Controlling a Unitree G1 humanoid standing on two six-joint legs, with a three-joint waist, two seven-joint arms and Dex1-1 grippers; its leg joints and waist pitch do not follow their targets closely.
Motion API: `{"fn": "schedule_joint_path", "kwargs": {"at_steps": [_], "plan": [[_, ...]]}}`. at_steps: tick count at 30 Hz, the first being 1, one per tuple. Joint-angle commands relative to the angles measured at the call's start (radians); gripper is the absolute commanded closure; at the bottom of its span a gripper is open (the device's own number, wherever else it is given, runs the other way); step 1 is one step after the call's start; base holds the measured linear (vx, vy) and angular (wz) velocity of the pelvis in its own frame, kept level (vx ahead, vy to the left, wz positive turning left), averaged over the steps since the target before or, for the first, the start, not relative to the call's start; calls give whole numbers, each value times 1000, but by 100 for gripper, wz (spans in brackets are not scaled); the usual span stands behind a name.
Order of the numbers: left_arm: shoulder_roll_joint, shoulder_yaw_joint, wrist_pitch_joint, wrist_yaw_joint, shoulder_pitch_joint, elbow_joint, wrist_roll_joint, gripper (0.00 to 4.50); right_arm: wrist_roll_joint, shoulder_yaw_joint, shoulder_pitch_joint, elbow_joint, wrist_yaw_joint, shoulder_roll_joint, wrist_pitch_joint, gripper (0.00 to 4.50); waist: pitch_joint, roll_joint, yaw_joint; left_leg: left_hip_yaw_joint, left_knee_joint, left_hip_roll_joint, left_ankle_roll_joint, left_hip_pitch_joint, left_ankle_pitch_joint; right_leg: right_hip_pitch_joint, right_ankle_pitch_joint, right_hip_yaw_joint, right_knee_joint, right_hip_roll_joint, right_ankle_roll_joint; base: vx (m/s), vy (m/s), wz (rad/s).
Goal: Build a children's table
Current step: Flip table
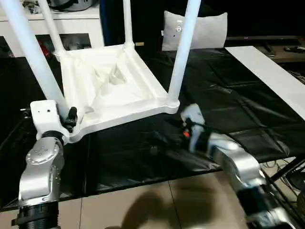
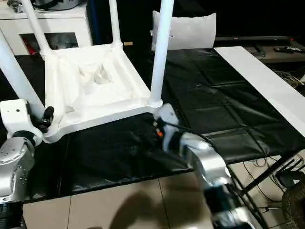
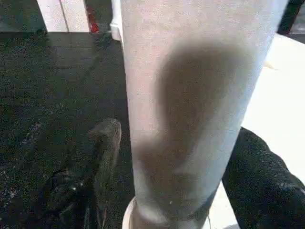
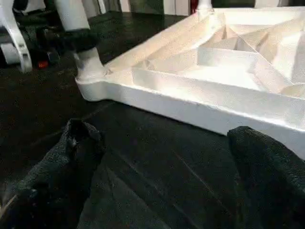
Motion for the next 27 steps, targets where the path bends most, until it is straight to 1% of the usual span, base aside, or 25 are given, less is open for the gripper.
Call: {"fn": "schedule_joint_path", "kwargs": {"at_steps": [1, 2, 3, 5, 6, 8, 9, 10, 11, 12, 13, 14, 15, 16, 17, 18, 19, 20, 21, 22, 23, 24, 25, 26, 27], "plan": [[-4, -4, -4, 5, -6, 8, -6, 164, -7, -18, -17, 24, -14, -1, -11, 0, -68, 9, 3, -2, -78, 30, 40, -5, -161, 59, -344, 63, -60, -68, -76, 0, 0, 0], [-6, -4, 5, 2, -4, 2, -9, 164, -8, -19, -19, 26, -19, 1, -13, 0, -68, 1, 1, -1, -78, 31, 42, -5, -156, 59, -340, 64, -60, -68, -78, 0, 0, 0], [-7, -4, 10, 1, -3, -2, -11, 172, -8, -20, -19, 28, -21, 2, -15, 0, -68, 6, 4, -1, -77, 30, 41, -6, -149, 60, -338, 65, -58, -69, -82, 0, 0, 0], [-12, -9, 20, -5, 2, -11, -16, 197, -8, -19, -23, 34, -29, 5, -17, 0, -68, 5, 3, 0, -77, 29, 41, -6, -148, 60, -340, 65, -58, -69, -80, 0, 0, 0], [-17, -9, 22, -10, 3, -14, -23, 203, -7, -20, -24, 36, -32, 7, -17, 0, -67, 4, 3, 1, -77, 29, 42, -6, -147, 60, -344, 65, -59, -69, -79, 0, 0, 0], [-31, -19, 26, -49, 7, -28, -63, 204, -9, -25, -29, 47, -48, 16, -15, 0, -67, 5, 3, 1, -77, 29, 41, -6, -147, 59, -357, 65, -61, -71, -80, 0, 0, 0], [-40, -24, 33, -82, 9, -40, -101, 215, -10, -29, -32, 56, -60, 21, -11, 0, -67, 5, 4, 1, -77, 29, 39, -6, -148, 59, -359, 65, -61, -71, -79, 0, 0, 0], [-45, -25, 39, -99, 10, -47, -121, 215, -10, -30, -34, 59, -66, 22, -8, 0, -67, 7, 5, 1, -77, 31, 33, -3, -151, 57, -361, 66, -59, -74, -88, 0, 0, 0], [-59, -22, 60, -129, 10, -64, -169, 229, -11, -35, -37, 67, -79, 25, 0, 0, -67, 6, 7, 2, -77, 32, 33, -2, -150, 56, -359, 66, -61, -72, -89, 0, 0, 0], [-90, -1, 119, -155, 4, -92, -255, 236, -8, -44, -41, 79, -98, 30, 15, 0, -67, -1, 8, 5, -77, 34, 28, -1, -147, 57, -349, 69, -55, -74, -98, 0, 0, 0], [-103, 9, 153, -171, 2, -109, -305, 236, -6, -51, -43, 86, -111, 32, 20, 0, -68, 2, 11, 4, -77, 34, 26, -3, -136, 56, -333, 71, -52, -73, -106, 0, 0, 0], [-112, 15, 174, -183, 0, -119, -336, 237, -6, -56, -45, 91, -119, 34, 24, 0, -68, -4, 12, 4, -78, 33, 29, -3, -130, 56, -327, 70, -52, -70, -104, 0, 0, 0], [-116, 14, 190, -196, 2, -129, -360, 237, -4, -61, -47, 96, -130, 37, 28, 0, -70, -3, 16, 4, -75, 30, 33, -6, -107, 59, -308, 72, -44, -71, -105, 0, 0, 0], [-116, 14, 190, -196, 2, -129, -360, 238, -4, -61, -47, 96, -130, 37, 28, 0, -70, -4, 18, 5, -75, 29, 37, -8, -93, 60, -300, 73, -44, -69, -105, 0, 0, 0], [-121, 16, 207, -206, 4, -139, -385, 238, -4, -67, -48, 102, -142, 41, 33, 0, -70, -1, 23, 7, -73, 29, 43, -5, -81, 56, -293, 74, -45, -68, -107, 0, 0, 0], [-134, 21, 226, -214, 6, -151, -421, 238, -2, -77, -51, 111, -160, 47, 40, 0, -71, -1, 24, 8, -72, 29, 42, -6, -74, 56, -286, 75, -42, -69, -110, 0, 0, 0], [-146, 28, 244, -220, 9, -162, -454, 238, -1, -85, -55, 120, -178, 53, 44, 0, -71, -3, 28, 9, -72, 31, 37, -6, -70, 56, -278, 77, -39, -71, -123, 0, 0, 0], [-158, 37, 274, -230, 14, -179, -494, 238, 3, -97, -60, 130, -200, 61, 46, 0, -69, -6, 28, 11, -74, 30, 38, -6, -76, 54, -288, 76, -43, -69, -120, 0, 0, 0], [-169, 45, 298, -235, 18, -194, -526, 238, 12, -111, -64, 135, -219, 69, 53, 0, -67, -6, 29, 13, -74, 28, 34, -5, -99, 53, -322, 76, -46, -69, -114, 0, 0, 0], [-175, 50, 314, -238, 20, -203, -544, 238, 18, -121, -66, 138, -229, 74, 58, 0, -65, -10, 29, 14, -75, 26, 30, -6, -117, 53, -360, 76, -52, -70, -100, 0, 0, 0], [-177, 52, 325, -239, 21, -210, -548, 238, 26, -131, -68, 136, -235, 79, 60, 0, -63, -8, 30, 15, -76, 25, 27, -4, -139, 51, -404, 75, -59, -70, -79, 0, 0, 0], [-174, 51, 333, -240, 23, -215, -544, 238, 40, -142, -70, 132, -236, 84, 63, 0, -62, -11, 28, 15, -76, 24, 27, -4, -148, 51, -424, 74, -62, -70, -66, 0, 0, 0], [-170, 46, 341, -245, 26, -218, -537, 238, 62, -159, -73, 128, -236, 93, 66, 0, -63, -8, 29, 12, -77, 25, 22, -3, -162, 51, -449, 72, -65, -71, -45, 0, 0, 0], [-170, 45, 342, -245, 26, -218, -537, 238, 63, -160, -73, 128, -236, 94, 66, 0, -62, -10, 26, 12, -78, 23, 24, -3, -171, 50, -459, 71, -69, -69, -28, 0, 0, 0], [-167, 41, 346, -249, 28, -221, -536, 238, 77, -165, -75, 124, -226, 98, 63, 0, -61, -11, 25, 12, -78, 23, 23, -3, -175, 49, -465, 70, -71, -67, -21, 0, 0, 0]]}}
